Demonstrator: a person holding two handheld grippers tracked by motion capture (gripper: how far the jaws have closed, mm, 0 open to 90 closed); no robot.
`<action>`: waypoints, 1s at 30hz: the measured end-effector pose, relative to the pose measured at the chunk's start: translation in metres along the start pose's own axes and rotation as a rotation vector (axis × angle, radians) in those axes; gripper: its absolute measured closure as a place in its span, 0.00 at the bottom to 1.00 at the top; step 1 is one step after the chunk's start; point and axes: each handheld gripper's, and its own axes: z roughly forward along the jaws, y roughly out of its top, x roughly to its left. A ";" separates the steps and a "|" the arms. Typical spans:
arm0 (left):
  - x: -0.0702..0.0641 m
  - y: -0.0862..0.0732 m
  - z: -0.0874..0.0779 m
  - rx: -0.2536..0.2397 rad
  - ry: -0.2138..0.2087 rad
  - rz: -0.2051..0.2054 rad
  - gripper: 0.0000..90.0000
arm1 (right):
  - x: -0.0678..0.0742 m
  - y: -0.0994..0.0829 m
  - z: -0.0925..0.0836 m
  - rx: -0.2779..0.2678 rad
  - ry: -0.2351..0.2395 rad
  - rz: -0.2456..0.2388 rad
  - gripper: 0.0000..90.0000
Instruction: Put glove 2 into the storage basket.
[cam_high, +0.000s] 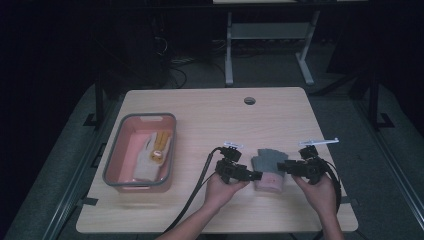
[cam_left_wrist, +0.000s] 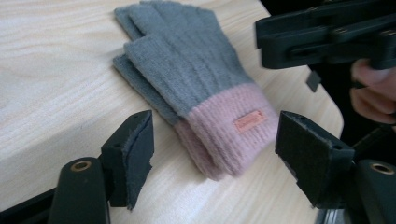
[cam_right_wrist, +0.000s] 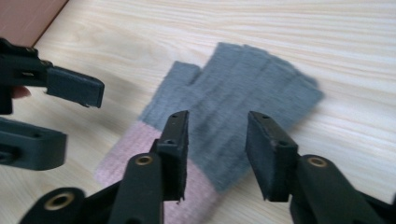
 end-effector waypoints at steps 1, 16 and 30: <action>0.000 0.000 0.000 0.000 0.000 0.000 0.32 | -0.003 -0.001 -0.001 -0.008 -0.007 0.006 0.60; 0.003 -0.005 0.034 0.086 -0.016 -0.090 0.42 | -0.020 -0.014 0.016 0.030 0.077 0.124 0.51; 0.006 -0.005 0.038 0.083 -0.041 -0.104 0.52 | -0.027 -0.022 0.033 0.015 0.081 0.239 0.64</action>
